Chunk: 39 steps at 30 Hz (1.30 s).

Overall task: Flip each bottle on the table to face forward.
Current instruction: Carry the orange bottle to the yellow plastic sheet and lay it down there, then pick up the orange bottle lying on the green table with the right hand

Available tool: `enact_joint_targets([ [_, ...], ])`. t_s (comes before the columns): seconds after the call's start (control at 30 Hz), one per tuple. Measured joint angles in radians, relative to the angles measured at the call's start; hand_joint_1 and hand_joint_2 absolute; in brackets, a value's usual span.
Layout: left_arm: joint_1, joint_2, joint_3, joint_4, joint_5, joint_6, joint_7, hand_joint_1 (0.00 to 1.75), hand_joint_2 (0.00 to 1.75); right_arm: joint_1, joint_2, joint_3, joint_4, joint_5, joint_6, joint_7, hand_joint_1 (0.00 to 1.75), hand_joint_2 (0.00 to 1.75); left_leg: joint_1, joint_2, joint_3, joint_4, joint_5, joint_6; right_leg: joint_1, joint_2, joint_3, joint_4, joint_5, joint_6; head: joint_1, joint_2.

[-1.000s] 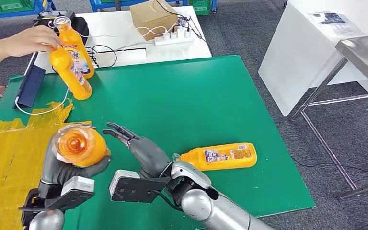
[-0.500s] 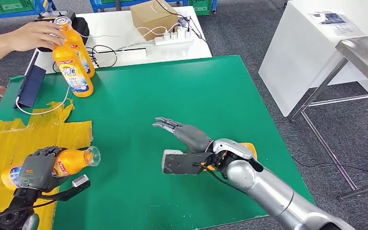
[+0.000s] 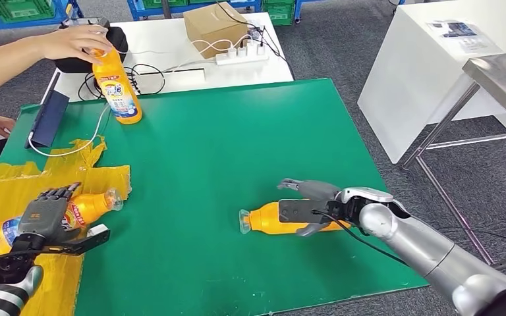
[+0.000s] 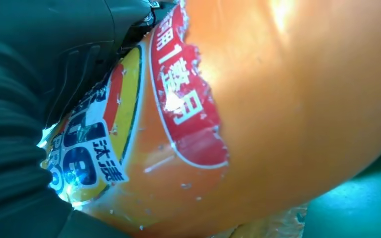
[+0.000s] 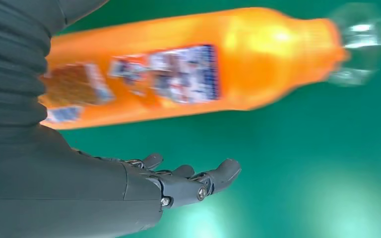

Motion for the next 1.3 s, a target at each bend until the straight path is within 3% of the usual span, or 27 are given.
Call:
enact_joint_targets([
  [0.17, -0.016, 0.001, -0.012, 0.027, 0.022, 0.001, -0.017, 0.00, 1.75, -0.002, -0.037, 0.019, 0.007, -0.009, 0.002, 0.009, 0.00, 1.75, 0.000, 0.000, 0.003, 0.000, 0.002, 0.000, 0.000, 0.000, 0.000, 0.000, 0.001, 0.000, 0.000, 0.000],
  [0.33, -0.027, -0.009, -0.014, 0.028, 0.176, -0.007, -0.132, 0.00, 1.75, 0.021, -0.126, 0.046, -0.005, -0.008, 0.021, 0.030, 0.00, 1.75, -0.001, -0.001, 0.003, 0.000, 0.004, 0.000, 0.000, -0.003, 0.000, 0.000, 0.001, 0.000, 0.000, 0.000],
  [0.47, -0.056, -0.059, 0.003, 0.004, 0.419, -0.087, -0.268, 0.00, 1.75, 0.113, -0.287, 0.068, -0.082, 0.046, 0.031, 0.039, 1.75, 1.75, -0.004, -0.013, 0.001, 0.002, 0.004, 0.001, -0.003, -0.014, 0.001, -0.001, -0.001, 0.003, 0.000, 0.000],
  [0.6, -0.085, -0.138, 0.032, -0.034, 0.695, -0.205, -0.368, 0.00, 1.75, 0.273, -0.445, 0.082, -0.192, 0.137, -0.052, 0.059, 1.75, 1.75, -0.005, -0.019, -0.003, 0.002, 0.002, 0.004, -0.004, -0.020, 0.002, -0.002, -0.002, 0.006, 0.001, 0.000],
  [0.73, -0.100, -0.209, 0.050, -0.115, 0.934, -0.322, -0.393, 0.00, 1.75, 0.408, -0.494, 0.073, -0.248, 0.258, -0.188, 0.117, 1.75, 1.75, -0.005, -0.005, 0.001, 0.002, -0.003, 0.006, -0.004, -0.008, 0.002, -0.004, -0.001, 0.006, 0.000, 0.000],
  [0.83, -0.107, -0.248, 0.054, -0.201, 1.058, -0.388, -0.371, 0.00, 1.75, 0.441, -0.464, 0.064, -0.243, 0.390, -0.211, 0.132, 1.75, 1.75, -0.003, 0.002, 0.007, 0.001, -0.007, 0.005, -0.002, -0.001, 0.006, -0.005, -0.002, 0.005, 0.000, 0.000],
  [1.07, -0.059, -0.270, 0.063, -0.363, 1.184, -0.433, -0.342, 0.00, 1.75, 0.399, -0.222, -0.012, -0.032, 0.372, -0.274, 0.056, 1.75, 1.75, 0.016, 0.044, 0.040, -0.001, -0.027, -0.002, 0.014, 0.037, 0.032, -0.017, -0.005, -0.002, 0.000, 0.000],
  [1.3, -0.050, -0.270, 0.080, -0.437, 1.189, -0.439, -0.339, 0.00, 1.75, 0.394, -0.138, -0.066, 0.043, 0.371, -0.271, 0.048, 1.75, 1.75, 0.022, 0.057, 0.051, -0.002, -0.033, -0.001, 0.019, 0.045, 0.035, -0.022, -0.012, -0.007, 0.001, 0.000],
])
